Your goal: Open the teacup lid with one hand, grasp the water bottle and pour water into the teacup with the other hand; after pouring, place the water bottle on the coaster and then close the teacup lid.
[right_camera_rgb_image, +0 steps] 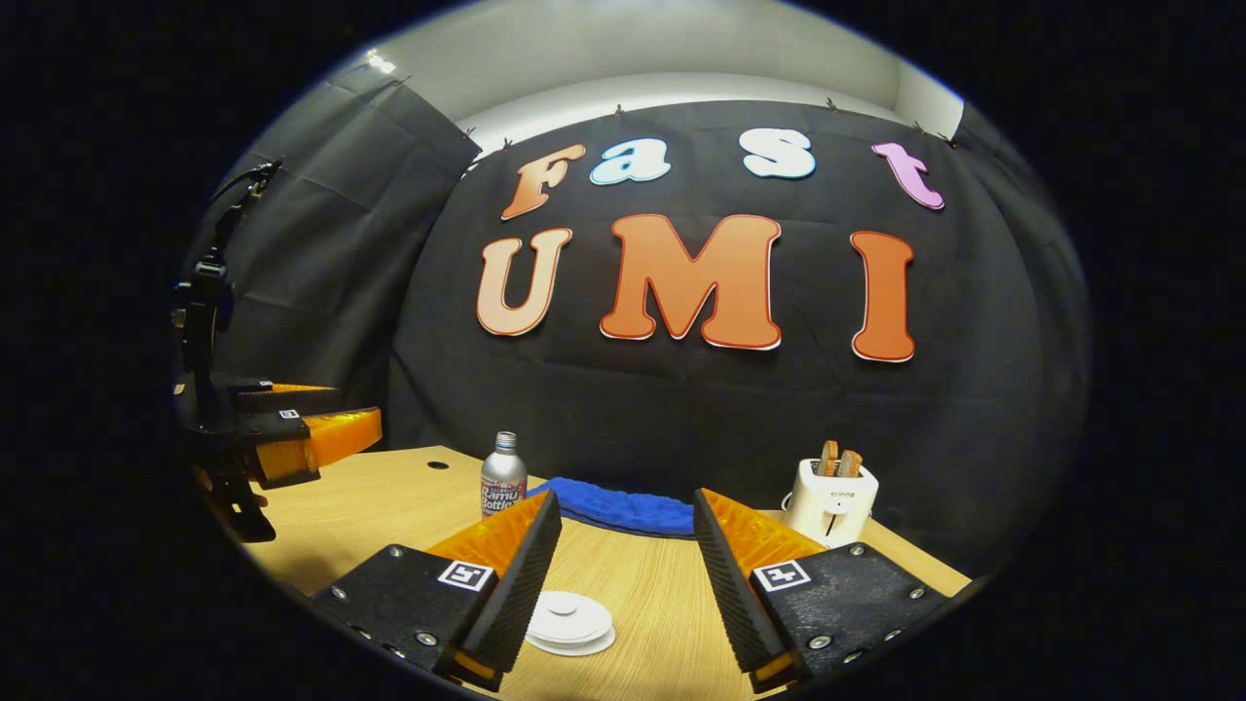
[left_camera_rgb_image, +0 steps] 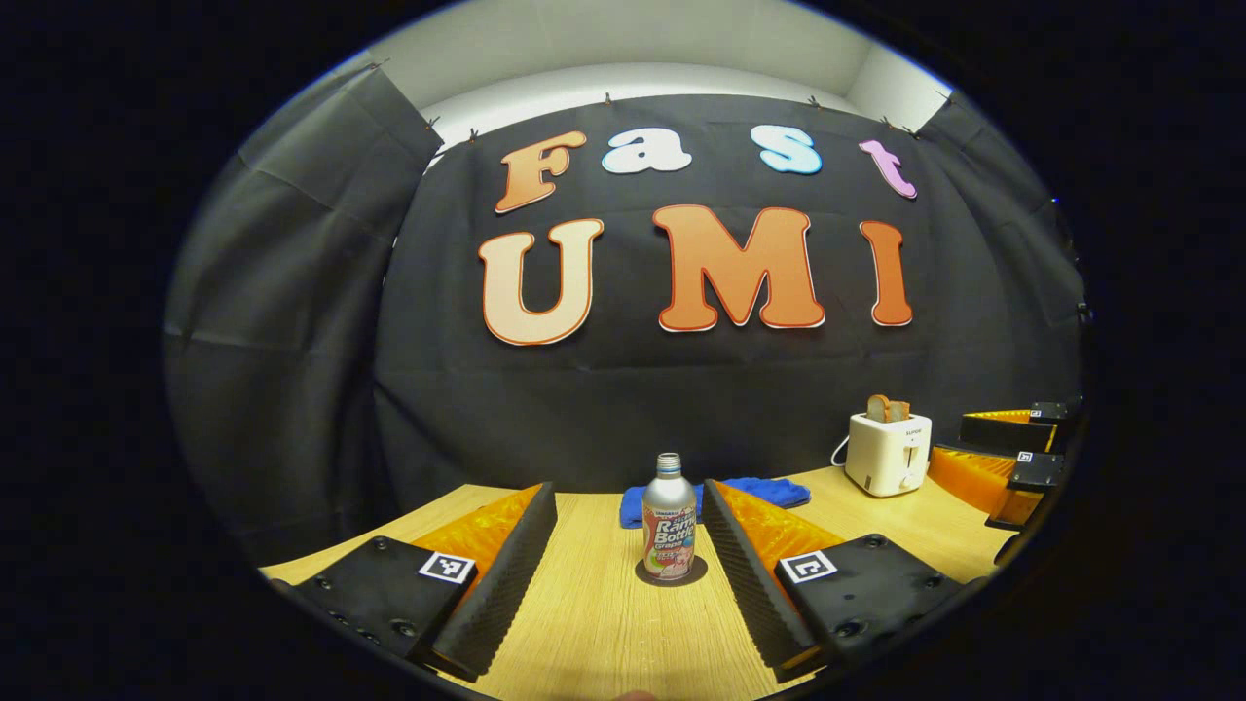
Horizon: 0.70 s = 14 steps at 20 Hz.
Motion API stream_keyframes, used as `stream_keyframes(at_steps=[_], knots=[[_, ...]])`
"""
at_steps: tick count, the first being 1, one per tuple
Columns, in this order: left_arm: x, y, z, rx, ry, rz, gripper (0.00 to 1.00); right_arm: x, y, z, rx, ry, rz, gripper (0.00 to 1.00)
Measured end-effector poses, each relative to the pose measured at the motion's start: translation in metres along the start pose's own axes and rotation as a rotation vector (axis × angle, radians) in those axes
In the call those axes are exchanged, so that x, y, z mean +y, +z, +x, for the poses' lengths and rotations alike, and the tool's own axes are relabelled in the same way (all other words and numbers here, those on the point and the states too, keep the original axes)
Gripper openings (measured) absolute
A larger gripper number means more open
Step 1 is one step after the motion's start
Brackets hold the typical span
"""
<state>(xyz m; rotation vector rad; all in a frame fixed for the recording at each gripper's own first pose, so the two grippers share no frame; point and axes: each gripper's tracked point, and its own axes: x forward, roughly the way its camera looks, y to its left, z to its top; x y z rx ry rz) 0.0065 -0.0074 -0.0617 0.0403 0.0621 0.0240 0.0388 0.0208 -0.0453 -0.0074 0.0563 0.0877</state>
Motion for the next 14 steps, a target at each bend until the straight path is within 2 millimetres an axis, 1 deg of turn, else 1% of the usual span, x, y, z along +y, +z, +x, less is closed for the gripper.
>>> stream_keyframes(at_steps=[3, 5, 8, 12, 13, 14], knots=[[-0.002, 0.004, -0.004, -0.016, -0.001, -0.002, 0.98, -0.002, 0.004, -0.003, -0.008, -0.005, -0.005, 0.82], [0.002, 0.005, -0.005, -0.017, 0.006, 0.005, 0.98, -0.002, 0.006, -0.004, -0.011, -0.008, 0.001, 0.82], [0.002, 0.01, -0.006, -0.031, 0.008, 0.013, 0.98, -0.002, 0.009, -0.003, -0.014, -0.016, 0.002, 0.82], [0.004, 0.012, -0.007, -0.041, 0.027, 0.015, 0.98, -0.003, 0.011, -0.006, -0.016, -0.02, -0.007, 0.82], [0.003, 0.011, -0.006, -0.044, 0.038, 0.019, 1.0, -0.005, 0.011, -0.006, -0.017, -0.022, -0.009, 0.82], [-0.001, 0.01, -0.005, -0.05, 0.042, 0.025, 1.0, -0.009, 0.011, -0.009, -0.017, -0.025, -0.012, 0.82]])
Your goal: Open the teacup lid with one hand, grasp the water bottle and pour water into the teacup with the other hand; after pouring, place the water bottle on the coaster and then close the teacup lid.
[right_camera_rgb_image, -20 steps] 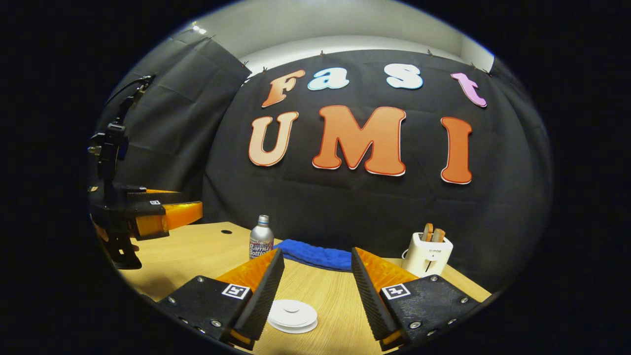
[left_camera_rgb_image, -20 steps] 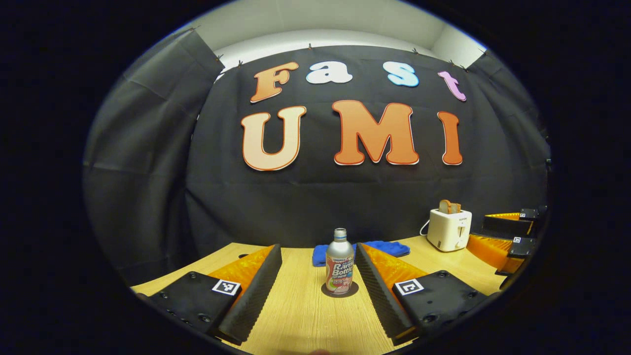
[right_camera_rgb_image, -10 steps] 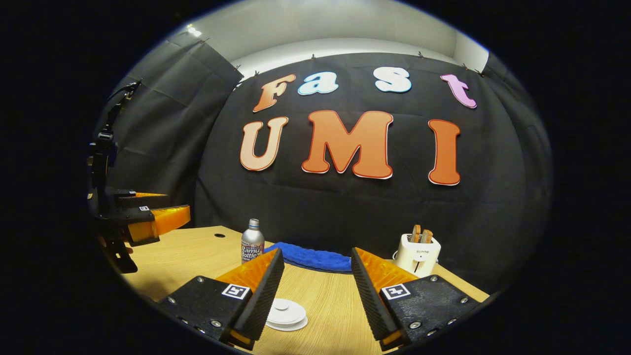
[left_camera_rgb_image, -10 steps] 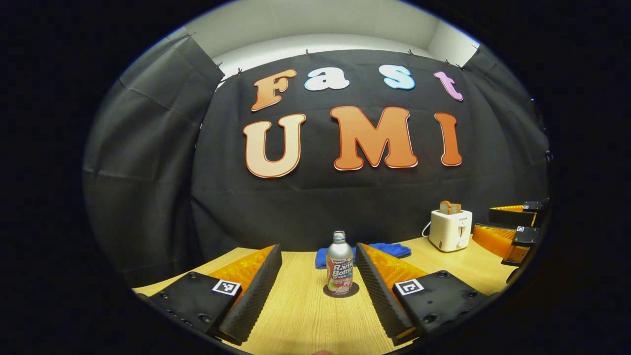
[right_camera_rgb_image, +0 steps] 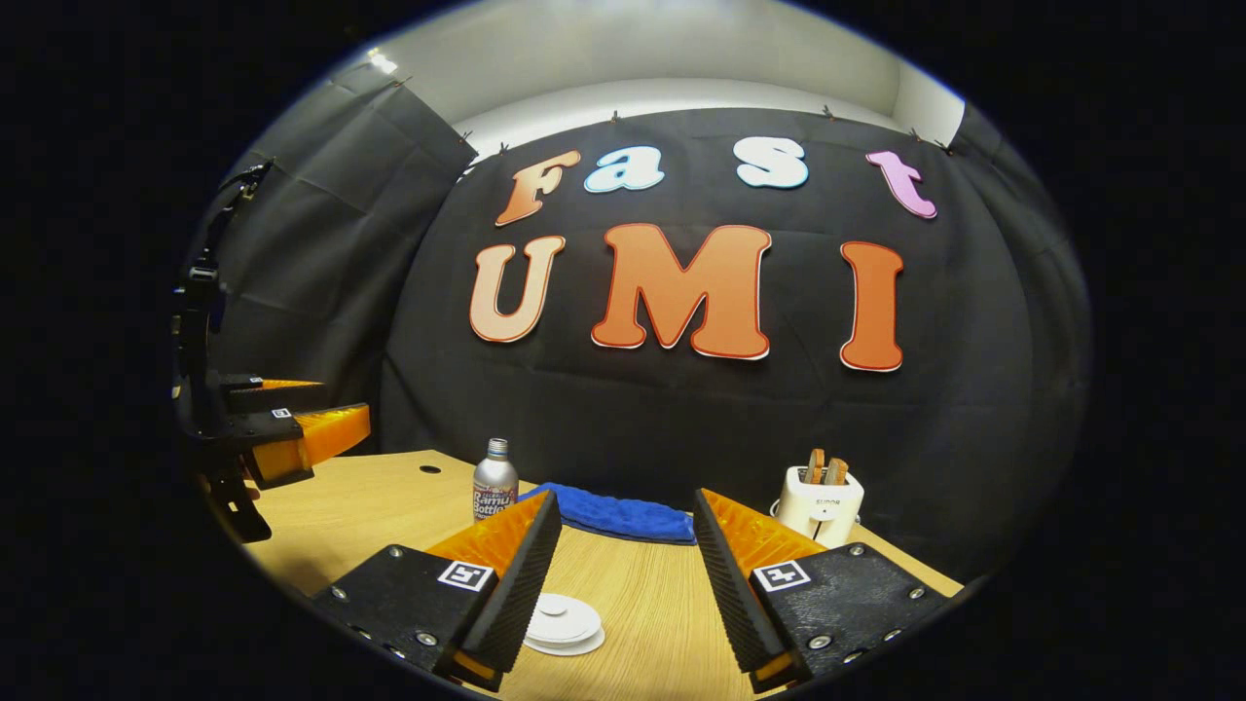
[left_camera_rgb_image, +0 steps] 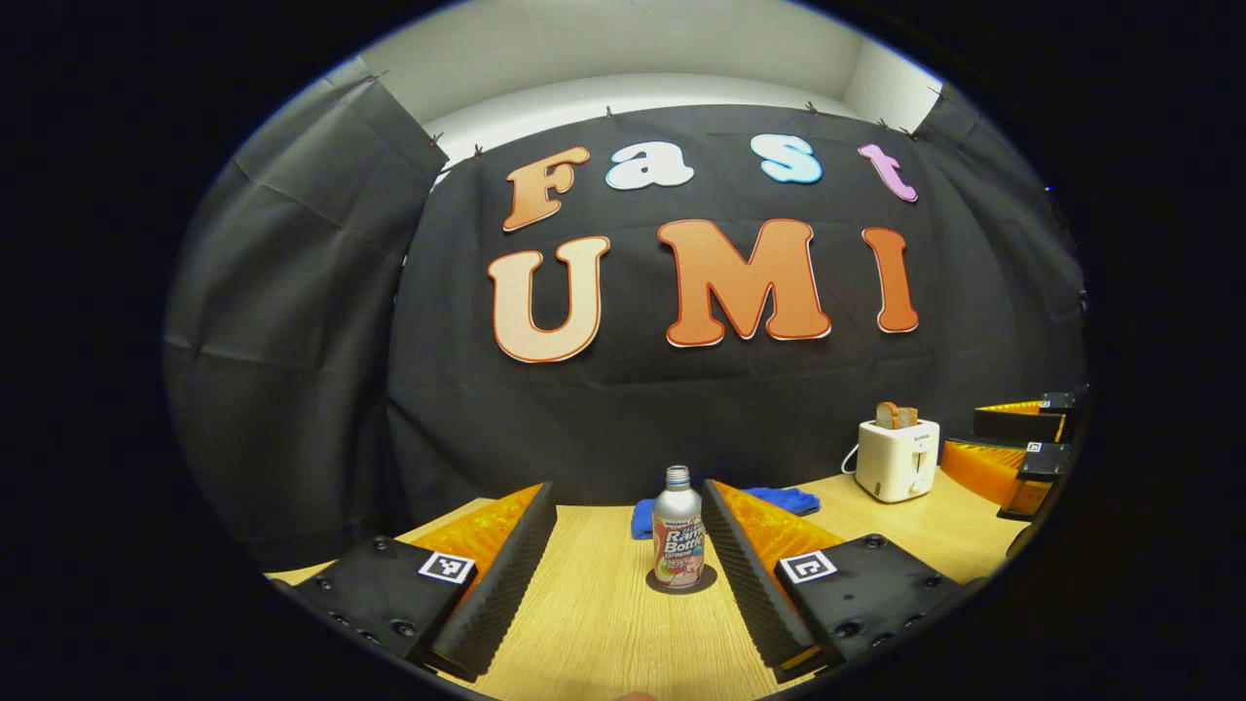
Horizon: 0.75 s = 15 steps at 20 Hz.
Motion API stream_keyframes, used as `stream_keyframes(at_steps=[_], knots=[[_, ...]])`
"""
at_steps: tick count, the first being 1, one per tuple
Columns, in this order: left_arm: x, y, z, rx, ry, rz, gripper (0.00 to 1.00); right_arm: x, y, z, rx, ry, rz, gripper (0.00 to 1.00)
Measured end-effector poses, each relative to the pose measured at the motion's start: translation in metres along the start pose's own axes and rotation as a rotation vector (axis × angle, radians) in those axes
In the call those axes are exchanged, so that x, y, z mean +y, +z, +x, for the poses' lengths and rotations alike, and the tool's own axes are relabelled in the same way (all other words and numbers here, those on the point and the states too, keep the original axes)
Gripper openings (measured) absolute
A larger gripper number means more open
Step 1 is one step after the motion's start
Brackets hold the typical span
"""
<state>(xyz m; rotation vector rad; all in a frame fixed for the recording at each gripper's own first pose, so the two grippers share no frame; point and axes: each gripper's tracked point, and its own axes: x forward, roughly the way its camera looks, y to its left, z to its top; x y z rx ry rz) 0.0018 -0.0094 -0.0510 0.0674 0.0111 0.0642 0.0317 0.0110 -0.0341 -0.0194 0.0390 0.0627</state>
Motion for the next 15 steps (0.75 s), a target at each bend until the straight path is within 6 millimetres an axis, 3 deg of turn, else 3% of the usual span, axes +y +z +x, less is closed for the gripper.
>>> stream_keyframes(at_steps=[2, 8, 9, 12, 13, 15], knots=[[-0.015, -0.002, 0.0, -0.008, -0.006, 0.008, 0.95, -0.014, -0.002, -0.005, 0.001, -0.017, -0.006, 0.82], [-0.053, 0.001, 0.0, -0.013, -0.048, 0.007, 0.99, -0.044, -0.01, -0.021, 0.015, -0.044, 0.0, 0.82], [-0.057, 0.003, 0.0, -0.015, -0.049, 0.013, 0.95, -0.048, -0.01, -0.023, 0.015, -0.044, -0.001, 0.82], [-0.059, 0.005, -0.004, -0.02, -0.035, 0.023, 1.0, -0.053, -0.008, -0.025, 0.009, -0.039, 0.015, 0.82], [-0.059, 0.006, -0.004, -0.02, -0.034, 0.021, 0.95, -0.054, -0.009, -0.026, 0.008, -0.033, 0.017, 0.82], [-0.056, 0.007, -0.003, -0.024, -0.02, 0.022, 1.0, -0.056, -0.01, -0.026, 0.01, -0.037, 0.017, 0.82]])
